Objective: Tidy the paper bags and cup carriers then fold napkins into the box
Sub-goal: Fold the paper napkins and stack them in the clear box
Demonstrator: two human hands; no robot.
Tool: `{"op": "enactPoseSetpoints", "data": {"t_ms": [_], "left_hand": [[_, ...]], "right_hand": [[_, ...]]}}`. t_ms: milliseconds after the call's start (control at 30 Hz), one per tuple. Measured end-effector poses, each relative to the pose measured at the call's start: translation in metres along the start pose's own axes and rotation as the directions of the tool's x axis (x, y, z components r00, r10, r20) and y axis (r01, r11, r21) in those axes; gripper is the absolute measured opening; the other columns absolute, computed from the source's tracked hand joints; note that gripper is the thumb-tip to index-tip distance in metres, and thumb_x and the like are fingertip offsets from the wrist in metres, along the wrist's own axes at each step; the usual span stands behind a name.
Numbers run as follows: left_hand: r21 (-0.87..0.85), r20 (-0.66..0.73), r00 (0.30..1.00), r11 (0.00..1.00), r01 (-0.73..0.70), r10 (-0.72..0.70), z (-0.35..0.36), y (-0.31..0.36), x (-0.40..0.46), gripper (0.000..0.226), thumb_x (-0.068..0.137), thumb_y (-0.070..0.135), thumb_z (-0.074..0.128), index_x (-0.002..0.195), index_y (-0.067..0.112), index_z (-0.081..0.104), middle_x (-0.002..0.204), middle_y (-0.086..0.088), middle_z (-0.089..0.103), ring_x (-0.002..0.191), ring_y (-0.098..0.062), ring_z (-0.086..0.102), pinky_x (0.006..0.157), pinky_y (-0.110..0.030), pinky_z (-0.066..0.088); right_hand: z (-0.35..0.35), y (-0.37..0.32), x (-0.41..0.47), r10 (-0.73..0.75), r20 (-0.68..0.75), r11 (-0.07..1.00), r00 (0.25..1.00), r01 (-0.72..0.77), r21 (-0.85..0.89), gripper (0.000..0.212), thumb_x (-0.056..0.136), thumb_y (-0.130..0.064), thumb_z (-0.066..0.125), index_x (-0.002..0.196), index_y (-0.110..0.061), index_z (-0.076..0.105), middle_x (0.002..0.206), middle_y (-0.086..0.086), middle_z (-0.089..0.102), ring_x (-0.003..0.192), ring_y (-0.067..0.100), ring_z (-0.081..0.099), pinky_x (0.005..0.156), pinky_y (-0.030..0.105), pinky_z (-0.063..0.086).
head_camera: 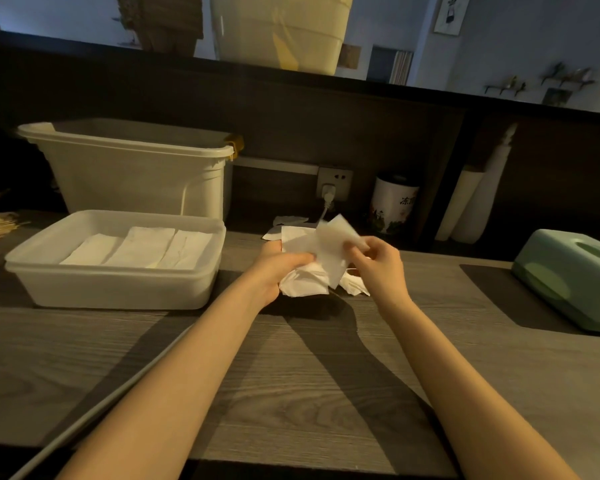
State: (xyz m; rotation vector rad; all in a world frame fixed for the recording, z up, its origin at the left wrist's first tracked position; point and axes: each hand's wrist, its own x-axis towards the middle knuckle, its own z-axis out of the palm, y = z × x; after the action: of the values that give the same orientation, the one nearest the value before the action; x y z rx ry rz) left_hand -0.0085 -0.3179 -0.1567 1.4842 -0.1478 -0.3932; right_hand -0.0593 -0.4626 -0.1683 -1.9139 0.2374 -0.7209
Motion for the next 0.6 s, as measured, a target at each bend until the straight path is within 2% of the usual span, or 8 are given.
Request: {"op": "enactPoseSetpoints", "data": {"t_ms": [100,167,233,333,433,500,600], "left_hand": [[0.040,0.036,0.999,0.999,0.000,-0.001,0.001,0.001,-0.001,0.042,0.082,0.008,0.068,0.119,0.015,0.051,0.101,-0.003,0.061,0.094,-0.021,0.062,0.074,-0.035,0.055],[0.065,0.068,0.998,0.998,0.001,-0.006,0.001,0.001,-0.001,0.044,0.083,0.007,0.067,0.122,0.015,0.050,0.108,-0.004,0.060,0.099,-0.023,0.061,0.077,-0.036,0.054],[0.044,0.121,0.992,0.999,0.012,-0.018,0.002,0.000,-0.001,0.037,0.087,0.007,0.061,0.121,0.016,0.050,0.109,-0.005,0.061,0.098,-0.021,0.061,0.076,-0.035,0.054],[-0.029,0.152,0.988,0.999,0.045,-0.040,0.003,0.000,-0.004,0.015,0.095,0.014,0.050,0.109,0.018,0.050,0.098,-0.002,0.062,0.087,-0.017,0.062,0.071,-0.033,0.053],[-0.115,0.137,0.989,0.991,0.066,-0.050,0.003,0.000,-0.001,0.014,0.099,0.019,0.042,0.111,0.017,0.049,0.094,-0.003,0.059,0.085,-0.017,0.059,0.073,-0.034,0.050],[-0.155,0.115,0.991,0.984,0.090,-0.072,0.004,0.001,-0.002,0.015,0.099,0.023,0.040,0.110,0.018,0.049,0.093,-0.004,0.059,0.083,-0.018,0.058,0.068,-0.034,0.048],[-0.191,0.145,0.985,0.974,0.119,-0.092,0.005,0.000,-0.002,0.027,0.100,0.027,0.038,0.123,0.018,0.048,0.099,-0.005,0.060,0.086,-0.021,0.059,0.067,-0.035,0.049]], "right_hand": [[-0.001,-0.001,0.003,0.308,0.116,0.898,0.944,-0.329,0.292,0.028,0.092,-0.025,0.059,0.115,-0.010,0.057,0.110,0.003,0.062,0.100,0.023,0.063,0.082,0.032,0.055],[-0.002,-0.004,0.004,0.378,0.156,0.828,0.912,-0.409,0.385,0.029,0.092,-0.026,0.057,0.117,-0.012,0.053,0.109,0.002,0.060,0.101,0.023,0.062,0.082,0.033,0.054],[-0.002,-0.006,0.004,0.378,0.153,0.800,0.913,-0.405,0.443,0.026,0.094,-0.024,0.054,0.117,-0.012,0.052,0.111,0.004,0.061,0.101,0.023,0.062,0.081,0.032,0.053],[-0.006,-0.009,0.006,0.342,0.094,0.801,0.935,-0.342,0.491,0.027,0.097,-0.022,0.049,0.120,-0.008,0.054,0.112,0.006,0.064,0.102,0.022,0.062,0.087,0.037,0.052],[-0.012,-0.011,0.007,0.301,0.108,0.795,0.948,-0.312,0.521,0.025,0.098,-0.024,0.046,0.120,-0.012,0.052,0.113,0.008,0.062,0.104,0.024,0.061,0.089,0.043,0.053],[-0.012,-0.013,0.005,0.251,0.180,0.829,0.951,-0.307,0.467,0.027,0.099,-0.025,0.046,0.123,-0.013,0.049,0.111,0.007,0.061,0.099,0.023,0.062,0.079,0.039,0.056],[-0.003,-0.013,-0.002,0.175,0.211,0.945,0.962,-0.224,0.240,0.033,0.098,-0.028,0.047,0.128,-0.014,0.046,0.109,0.005,0.062,0.092,0.019,0.064,0.070,0.032,0.056]]}}
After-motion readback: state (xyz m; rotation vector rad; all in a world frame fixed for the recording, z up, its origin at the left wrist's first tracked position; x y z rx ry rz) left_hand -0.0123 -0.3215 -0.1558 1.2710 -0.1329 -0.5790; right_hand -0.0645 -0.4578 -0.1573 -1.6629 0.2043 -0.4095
